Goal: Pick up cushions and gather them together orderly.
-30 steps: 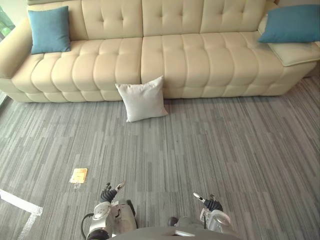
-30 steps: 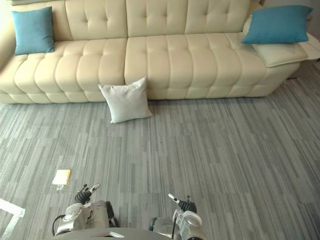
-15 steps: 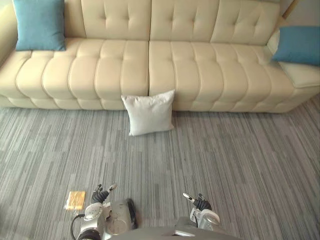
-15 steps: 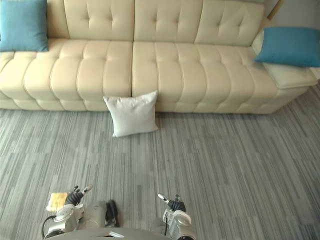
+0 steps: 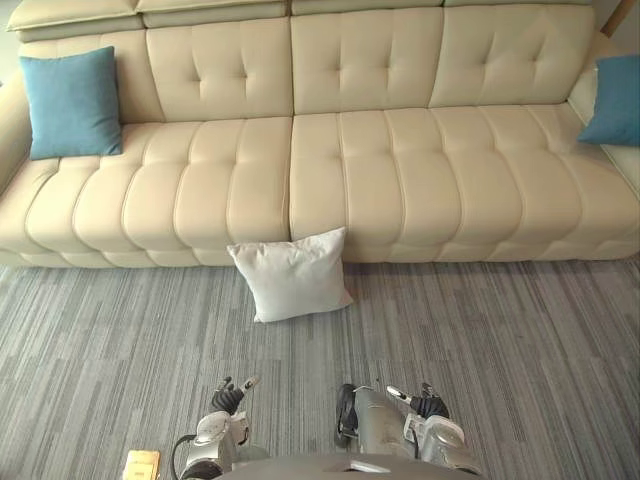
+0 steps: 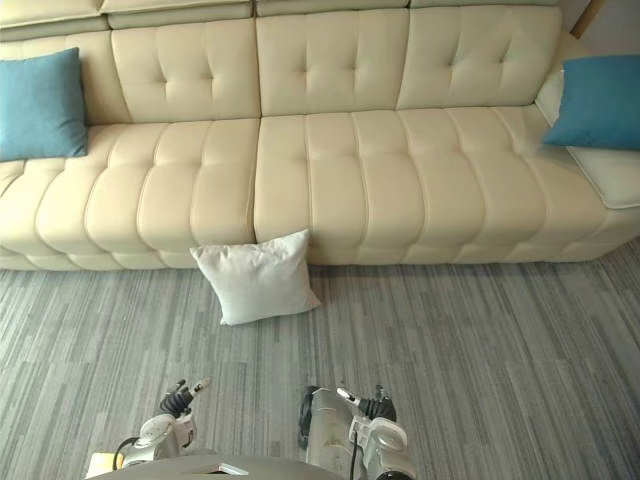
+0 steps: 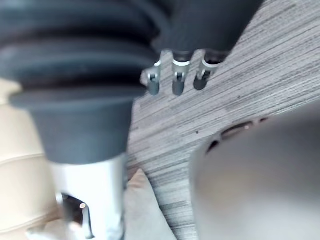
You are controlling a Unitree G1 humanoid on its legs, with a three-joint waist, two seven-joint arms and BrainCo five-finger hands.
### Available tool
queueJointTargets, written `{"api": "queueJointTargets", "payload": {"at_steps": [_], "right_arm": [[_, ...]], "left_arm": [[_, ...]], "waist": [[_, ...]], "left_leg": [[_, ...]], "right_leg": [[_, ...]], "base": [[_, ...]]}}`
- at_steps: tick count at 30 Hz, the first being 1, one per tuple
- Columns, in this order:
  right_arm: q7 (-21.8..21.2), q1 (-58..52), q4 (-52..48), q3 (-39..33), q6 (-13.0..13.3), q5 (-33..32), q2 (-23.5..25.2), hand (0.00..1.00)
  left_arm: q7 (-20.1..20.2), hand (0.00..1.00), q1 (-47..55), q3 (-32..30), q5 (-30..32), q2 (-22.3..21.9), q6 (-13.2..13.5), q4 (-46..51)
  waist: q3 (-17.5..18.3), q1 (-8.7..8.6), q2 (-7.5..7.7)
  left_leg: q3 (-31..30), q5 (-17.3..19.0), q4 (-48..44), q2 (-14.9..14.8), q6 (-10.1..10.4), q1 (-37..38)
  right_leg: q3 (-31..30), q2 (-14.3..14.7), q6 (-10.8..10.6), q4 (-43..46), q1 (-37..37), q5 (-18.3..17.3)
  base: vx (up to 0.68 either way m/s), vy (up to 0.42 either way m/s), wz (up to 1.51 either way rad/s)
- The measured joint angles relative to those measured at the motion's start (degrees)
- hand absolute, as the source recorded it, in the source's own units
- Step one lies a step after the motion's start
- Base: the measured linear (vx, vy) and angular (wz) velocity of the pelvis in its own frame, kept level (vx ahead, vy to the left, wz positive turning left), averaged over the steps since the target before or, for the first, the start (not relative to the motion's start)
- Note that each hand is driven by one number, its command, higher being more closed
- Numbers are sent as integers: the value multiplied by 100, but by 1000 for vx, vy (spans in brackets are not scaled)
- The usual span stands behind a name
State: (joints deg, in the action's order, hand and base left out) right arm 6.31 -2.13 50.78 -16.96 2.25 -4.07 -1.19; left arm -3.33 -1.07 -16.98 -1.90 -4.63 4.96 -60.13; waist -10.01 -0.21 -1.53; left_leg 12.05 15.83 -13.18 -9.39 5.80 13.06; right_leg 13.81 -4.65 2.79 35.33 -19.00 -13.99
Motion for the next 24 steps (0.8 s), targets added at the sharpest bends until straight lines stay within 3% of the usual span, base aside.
{"api": "queueJointTargets", "payload": {"at_steps": [3, 5, 6, 7, 8, 9, 11, 13, 14, 15, 16, 18, 22, 24], "right_arm": [[0, -59, 17, 10, -3, 1, 33, 0], [0, -120, -6, 54, -7, 5, 25, 0], [3, -131, -5, 57, -25, 5, 5, 0], [6, -135, -2, 59, -26, 4, 4, 0], [10, -171, 4, 56, -29, 4, 4, 0], [12, -171, 9, 56, -33, 2, 5, 0], [17, -199, 26, 34, -76, -2, 5, 0], [21, -192, 33, -20, -98, -2, 10, 0], [21, -208, 29, -23, -98, -2, 9, 0], [21, -274, 0, -18, -98, -1, -30, 0], [29, -260, 12, 12, -130, 0, 12, 0], [29, -326, 28, 52, -125, -1, 97, 0], [28, -217, 68, 96, -114, 1, 148, 0], [22, -137, 189, 104, -84, 3, 194, 0]], "left_arm": [[3, 0, 3, 13, 1, 3, -20, 17], [0, 0, 5, -6, 0, -2, -32, 191], [-7, 0, 80, -90, -1, -7, -28, 361], [-11, 0, 117, -100, -7, 6, -29, 379], [-13, 0, 141, -102, -12, 16, -35, 401], [-13, 0, 133, -99, -12, 16, -37, 429], [-11, 0, 136, -93, -15, 13, -29, 503], [-9, 0, 133, -88, -15, 17, -12, 519], [-10, 0, 134, -85, -15, 16, -4, 532], [-11, 0, 138, -82, -15, 1, 13, 530], [-11, 0, 106, -67, -20, 109, 29, 490], [-21, 0, 141, -97, -21, 239, 36, 457], [-20, 0, 168, -223, -42, 327, 20, 399], [-12, 0, 183, -264, -32, 341, 16, 324]], "waist": [[12, -72, 22], [34, -39, 22], [54, -15, -24], [52, -10, -21], [50, -14, -18], [47, -9, -21], [18, 86, 24], [20, 125, 24], [20, 127, 23], [46, 157, -45], [79, 221, 3], [117, 221, 188], [132, 251, 261], [153, 296, 277]], "left_leg": [[-335, -123, -967, -227, 164, -296], [-511, -387, -2125, -369, 600, -874], [-491, -804, -3052, -546, 695, -1320], [-427, -826, -3385, -624, 667, -1441], [-224, -540, -3864, -755, 455, -1710], [-107, -404, -3938, -774, 369, -1791], [326, 2, -3748, -776, 48, -2077], [552, 161, -3061, -727, -64, -2390], [574, 149, -2805, -705, -81, -2462], [575, -230, -1832, -671, -188, -2549], [637, -442, -1615, -442, -168, -2480], [664, -442, -1481, -240, -232, -2478], [722, -400, -1451, -182, -307, -2464], [868, -396, -1391, -196, -312, -2396]], "right_leg": [[288, 19, -35, -173, 484, -235], [351, 34, -40, -326, 672, -262], [345, 94, -14, -467, 832, -278], [332, 107, 26, -525, 902, -307], [273, 119, 68, -656, 1068, -339], [230, 118, 55, -727, 1148, -332], [60, 27, -100, -930, 1417, -218], [-71, -146, -292, -1009, 1586, -203], [-106, -200, -351, -1014, 1614, -207], [-211, -233, -588, -968, 1639, -277], [-563, -323, -766, -912, 1589, -366], [-796, -348, -708, -1340, 1674, -246], [-911, -338, -764, -1843, 1842, 68], [-1078, -330, -890, -2005, 1857, 160]], "base": [[256, -141, 53], [159, -31, 17], [167, 28, -12], [199, 69, -17], [143, 83, -10], [176, 117, -18], [197, 204, -36], [201, 319, -31], [146, 287, -22], [153, 321, -23], [161, 285, -11], [154, 231, 10], [115, 138, -3], [53, 27, -32]]}}
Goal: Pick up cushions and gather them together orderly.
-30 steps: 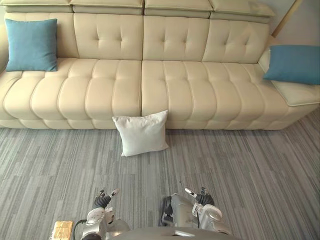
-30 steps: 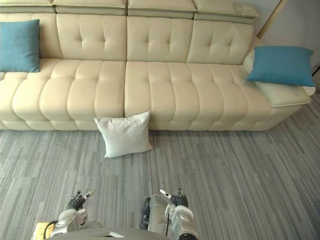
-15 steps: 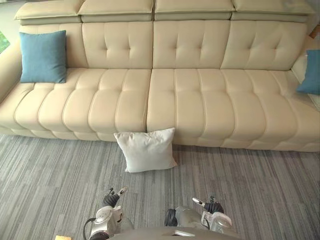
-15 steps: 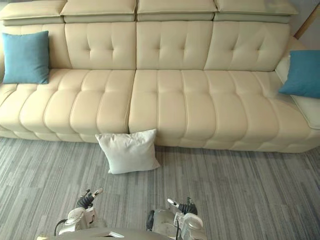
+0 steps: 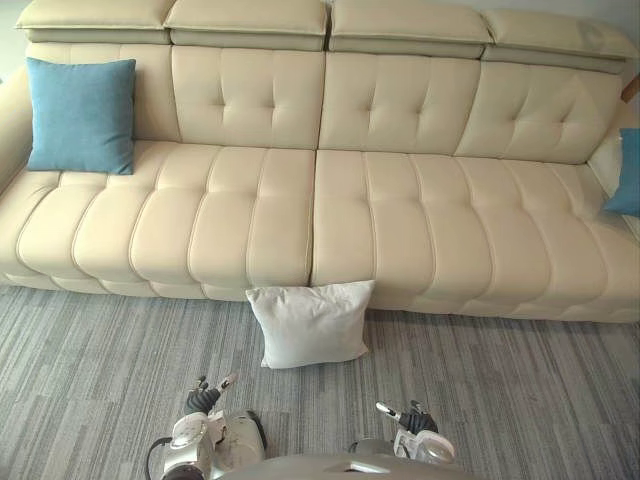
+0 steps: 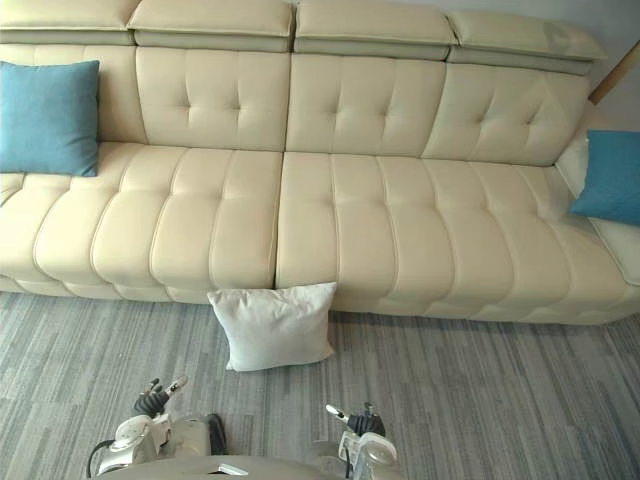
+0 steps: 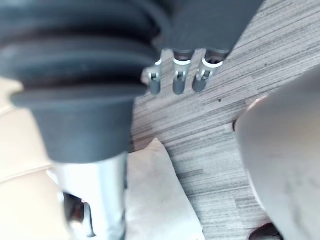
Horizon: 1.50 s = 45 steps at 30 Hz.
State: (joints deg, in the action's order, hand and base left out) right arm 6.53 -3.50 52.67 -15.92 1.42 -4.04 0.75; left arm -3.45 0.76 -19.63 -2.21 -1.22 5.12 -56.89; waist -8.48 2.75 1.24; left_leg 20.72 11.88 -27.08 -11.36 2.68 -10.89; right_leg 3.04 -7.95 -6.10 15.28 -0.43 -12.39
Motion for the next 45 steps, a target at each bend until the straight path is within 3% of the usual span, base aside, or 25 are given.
{"api": "queueJointTargets", "payload": {"at_steps": [4, 8, 10, 11, 14, 16, 17, 20, 25, 28, 38, 41, 45], "right_arm": [[-10, 37, 0, 5, 4, 7, -31, 0], [-16, 4, -25, 15, 4, 182, -58, 0], [-16, -69, -52, 33, 12, 198, -68, 0], [-16, -75, -52, 53, 17, 212, -91, 0], [-16, -63, -48, 158, 21, 218, -91, 0], [-18, -70, -20, 214, 31, 170, -60, 0], [-21, -50, 5, 207, 59, 187, -125, 0], [-18, -60, 5, 136, 63, 220, -226, 0], [-17, -104, 28, 120, 56, 220, -194, 0], [-17, -158, 29, 118, 56, 220, -137, 0], [-2, -168, 22, 155, 57, 304, -130, 0], [36, 5, -12, 482, 57, 631, -207, 0], [188, 784, -359, 1172, 54, 931, -405, 0]], "left_arm": [[2, 0, 6, -26, 1, 5, -4, -27], [2, 0, 30, 200, 1, 135, -13, -63], [1, 0, 61, 209, 1, 146, -11, -65], [-3, 0, 69, 172, 1, 153, -16, -81], [-1, 0, 66, 171, 4, 191, -16, -166], [-1, 0, 69, 135, 8, 223, -11, -229], [4, 0, 65, 109, 9, 142, -25, -301], [0, 0, 101, 59, 12, 8, -27, -346], [3, 0, 105, 64, 29, 20, -26, -338], [3, 0, 110, 91, 114, 66, -25, -331], [-5, 0, 120, 410, 139, 125, -25, -283], [-40, 0, 69, 531, 131, 141, -21, -209], [-310, 0, -479, 964, -5, 208, -10, 44]], "waist": [[5, 32, -4], [-65, 4, 89], [-64, -2, 104], [-81, -17, 65], [-66, -88, 88], [5, -131, 201], [24, -133, 42], [126, -116, -148], [139, -95, -122], [209, -82, -25], [208, -16, -6], [131, 15, -9], [-366, 20, -63]], "left_leg": [[146, 94, 63, -37, 13, 6], [305, 258, 169, 9, 20, 321], [289, 328, 165, 3, 7, 478], [278, 330, 214, 3, 0, 534], [175, 328, 237, -15, -3, 580], [65, 342, 202, 103, 118, 581], [-45, 312, 250, 64, 177, 601], [-130, 244, 430, -22, 281, 606], [-203, 224, 655, -31, 311, 861], [-202, 154, 854, 91, 266, 907], [-211, -232, 1457, 401, 144, 991], [-300, -348, 1481, 418, 146, 779], [-436, -247, 580, 253, 74, -357]], "right_leg": [[-154, 1, -51, 166, -261, 32], [-227, -94, -35, 1782, -933, 69], [-212, -128, 63, 2338, -1136, 262], [-179, -127, 152, 2481, -1219, 171], [38, 20, 240, 1970, -1361, -287], [41, 107, 250, 1281, -1295, 84], [131, 171, 321, 1163, -1203, 96], [246, 303, 326, 960, -1126, 92], [303, 386, 342, 692, -781, 107], [358, 327, 294, 486, -721, 182], [387, 172, 197, -154, -553, 580], [421, 156, 182, -107, -749, 628], [406, 159, 234, 495, -1733, 640]], "base": [[-3, 4, -38], [-33, 8, -20], [0, 0, 0], [35, -26, 3], [60, -93, 14], [96, -126, 28], [172, -140, 18], [172, -101, 8], [120, -14, 2], [39, 41, 7], [-30, 44, 5], [-142, -24, 13], [-265, -22, 7]]}}
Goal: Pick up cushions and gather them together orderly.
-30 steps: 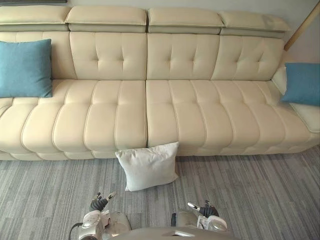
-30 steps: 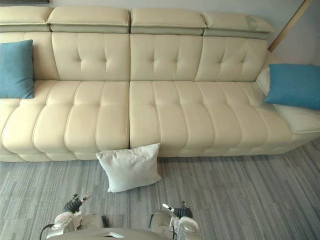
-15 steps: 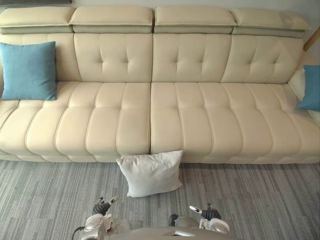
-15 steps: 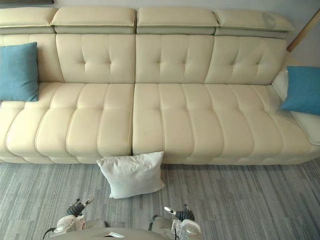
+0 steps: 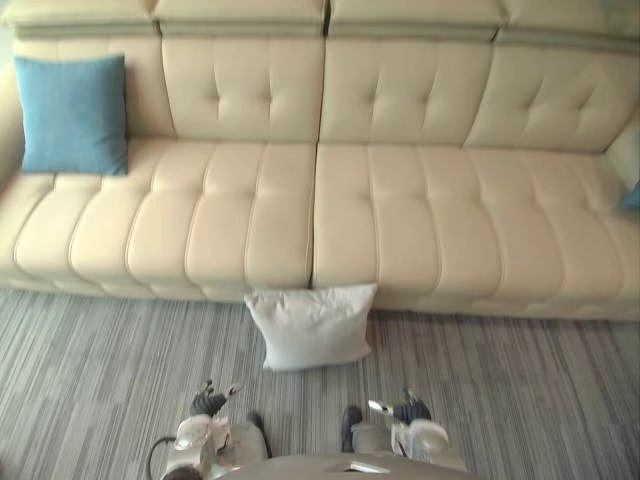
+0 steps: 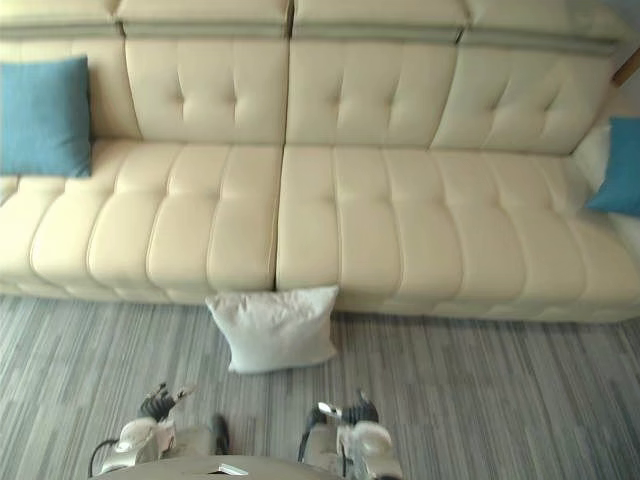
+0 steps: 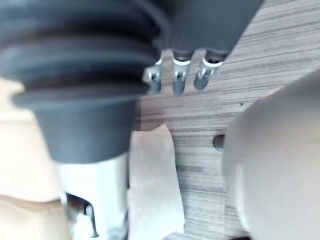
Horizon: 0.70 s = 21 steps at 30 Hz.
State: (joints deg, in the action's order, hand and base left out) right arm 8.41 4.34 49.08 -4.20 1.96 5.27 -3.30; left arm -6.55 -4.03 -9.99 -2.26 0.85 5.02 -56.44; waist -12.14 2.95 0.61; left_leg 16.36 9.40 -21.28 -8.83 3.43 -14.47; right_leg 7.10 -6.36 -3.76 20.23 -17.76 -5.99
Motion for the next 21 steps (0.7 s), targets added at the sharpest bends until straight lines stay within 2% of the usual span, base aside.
{"api": "queueJointTargets", "payload": {"at_steps": [3, 5, 8, 11, 15, 17, 21], "right_arm": [[53, 824, -321, 383, -17, 417, -430, 0], [80, 1246, -540, 414, -48, 440, -627, 0], [229, 1869, -579, 392, -96, 411, -792, 0], [331, 2249, -578, 295, -106, 245, -820, 0], [699, 2776, -786, 67, -125, -396, -865, 0], [788, 3194, -787, 62, -125, -514, -961, 0], [991, 4463, -846, 52, -113, -604, -1255, 0]], "left_arm": [[-185, 0, -504, 125, -210, 147, 14, 311], [-304, 0, -736, 114, -271, 303, 46, 430], [-453, 0, -1147, 38, -502, 508, 68, 653], [-495, 0, -1561, -57, -729, 577, 80, 745], [-577, 0, -2136, -126, -960, 634, 83, 936], [-583, 0, -2404, -138, -1058, 699, 83, 1021], [-724, 0, -3203, -143, -1143, 997, 142, 1320]], "waist": [[-454, -10, -41], [-644, -17, -45], [-836, -118, -98], [-967, -129, -152], [-1269, -164, -197], [-1313, -170, -200], [-1696, -163, -224]], "left_leg": [[2, 219, -771, -156, -64, -839], [88, 317, -1104, -222, -99, -1235], [116, 386, -1615, -325, -143, -2053], [125, 442, -2032, -483, -158, -2798], [65, 465, -2507, -636, -224, -3696], [16, 467, -2731, -687, -230, -4145], [-99, 444, -3108, -786, -254, -4961]], "right_leg": [[-161, 23, 93, 643, -867, -79], [-344, 42, 102, 974, -1361, -83], [-520, 58, 121, 1444, -2251, -71], [-623, 153, 163, 1726, -3004, -26], [-657, 189, 169, 2196, -3899, -4], [-650, 203, 188, 2421, -4343, -7], [-638, 237, 204, 2834, -5139, -17]], "base": [[-293, 14, -15], [-234, 14, -31], [-194, -24, -20], [-110, -25, -17], [-59, -15, -6], [-39, -14, 4], [-70, -28, 5]]}}
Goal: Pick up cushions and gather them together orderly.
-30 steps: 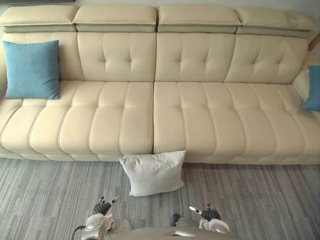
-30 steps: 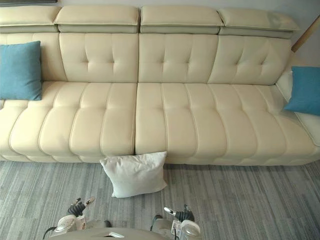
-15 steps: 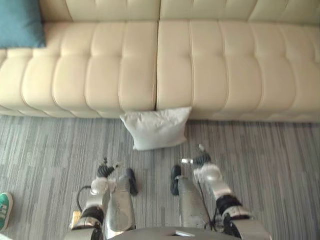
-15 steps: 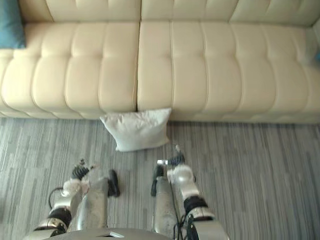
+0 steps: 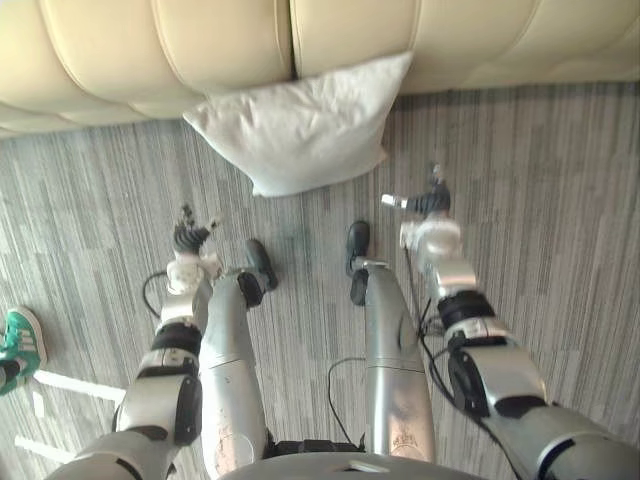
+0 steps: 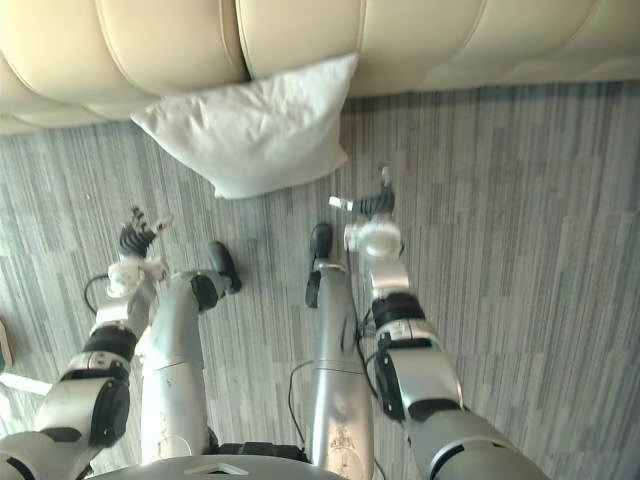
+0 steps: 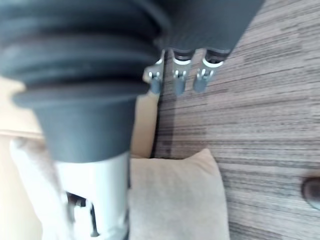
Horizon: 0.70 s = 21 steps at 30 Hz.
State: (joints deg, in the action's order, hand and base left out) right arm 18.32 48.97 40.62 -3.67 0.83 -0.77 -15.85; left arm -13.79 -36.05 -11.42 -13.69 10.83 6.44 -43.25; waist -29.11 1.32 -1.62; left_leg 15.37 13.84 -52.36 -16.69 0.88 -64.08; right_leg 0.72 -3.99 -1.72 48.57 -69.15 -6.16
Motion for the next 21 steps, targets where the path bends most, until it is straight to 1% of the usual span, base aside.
{"api": "queueJointTargets", "payload": {"at_steps": [3, 5, 6, 7, 11, 14, 15, 17, 18, 20, 21], "right_arm": [[136, 405, 1, -27, 2, -111, -82, 0], [230, 813, 66, -175, -1, -244, -104, 0], [242, 890, 82, -177, -2, -291, -116, 0], [344, 1096, 88, -176, -4, -512, -136, 0], [422, 1457, 98, -146, -7, -806, -170, 0], [446, 1719, 86, -47, -8, -802, -150, 0], [481, 1811, 63, 102, -8, -792, -137, 100], [553, 1964, 48, 184, -6, -790, -35, 100], [622, 2125, -6, 295, -6, -788, 98, 100], [654, 2240, -249, 379, 19, -785, 350, 100], [691, 2306, -348, 420, 18, -786, 482, 100]], "left_arm": [[-106, 0, -320, -98, -87, 100, 47, 5], [-226, 0, -685, -200, -216, 194, 55, 44], [-245, 0, -747, -208, -250, 206, 58, 73], [-318, 0, -901, -211, -310, 221, 73, 187], [-373, 0, -1219, -194, -354, 280, 98, 264], [-483, 0, -1420, -158, -346, 285, 107, 512], [-544, 0, -1499, -123, -305, 287, 108, 582], [-625, 0, -1605, -82, -174, 280, 109, 677], [-740, 100, -1686, -87, -86, 274, 108, 683], [-898, 100, -1801, -86, 51, 233, 93, 683], [-964, 100, -1889, -86, 56, 212, 91, 684]], "waist": [[-26, -9, -2], [-104, -12, -4], [-122, -12, 3], [-129, -11, 2], [-130, -9, 4], [-133, -9, 3], [-133, -11, 3], [-133, -11, 3], [-133, -8, 3], [-133, -6, 3], [-133, -5, 3]], "left_leg": [[-48, -30, -105, -2, -17, -363], [-121, -78, -200, -2, -18, -700], [-124, -84, -211, -4, -22, -748], [-135, -100, -279, -5, -30, -939], [-179, -119, -440, -27, -40, -1255], [-254, -119, -545, -35, -41, -1455], [-277, -124, -559, -43, -51, -1509], [-277, -126, -556, -45, -75, -1553], [-278, -135, -554, -70, -72, -1601], [-281, -153, -544, -90, -50, -1637], [-290, -180, -540, -91, -6, -1658]], "right_leg": [[-2, -11, 1, 141, -365, 1], [21, -23, 1, 277, -682, 0], [26, -27, 1, 290, -726, 0], [24, -46, 11, 400, -942, -7], [30, -52, 13, 568, -1250, -10], [57, -53, 1, 665, -1411, -19], [78, -51, -19, 674, -1451, -31], [78, -50, -33, 652, -1500, -40], [80, -21, -32, 632, -1540, -37], [78, 15, -26, 628, -1586, -33], [79, 21, -11, 633, -1612, -24]], "base": [[-53, -18, 9], [-50, -14, 12], [-38, -10, 12], [-22, -5, 9], [-13, -1, 3], [-14, 5, 1], [-40, 11, 3], [-39, 4, 1], [-48, -3, -6], [-36, -7, -5], [0, 0, 0]]}}
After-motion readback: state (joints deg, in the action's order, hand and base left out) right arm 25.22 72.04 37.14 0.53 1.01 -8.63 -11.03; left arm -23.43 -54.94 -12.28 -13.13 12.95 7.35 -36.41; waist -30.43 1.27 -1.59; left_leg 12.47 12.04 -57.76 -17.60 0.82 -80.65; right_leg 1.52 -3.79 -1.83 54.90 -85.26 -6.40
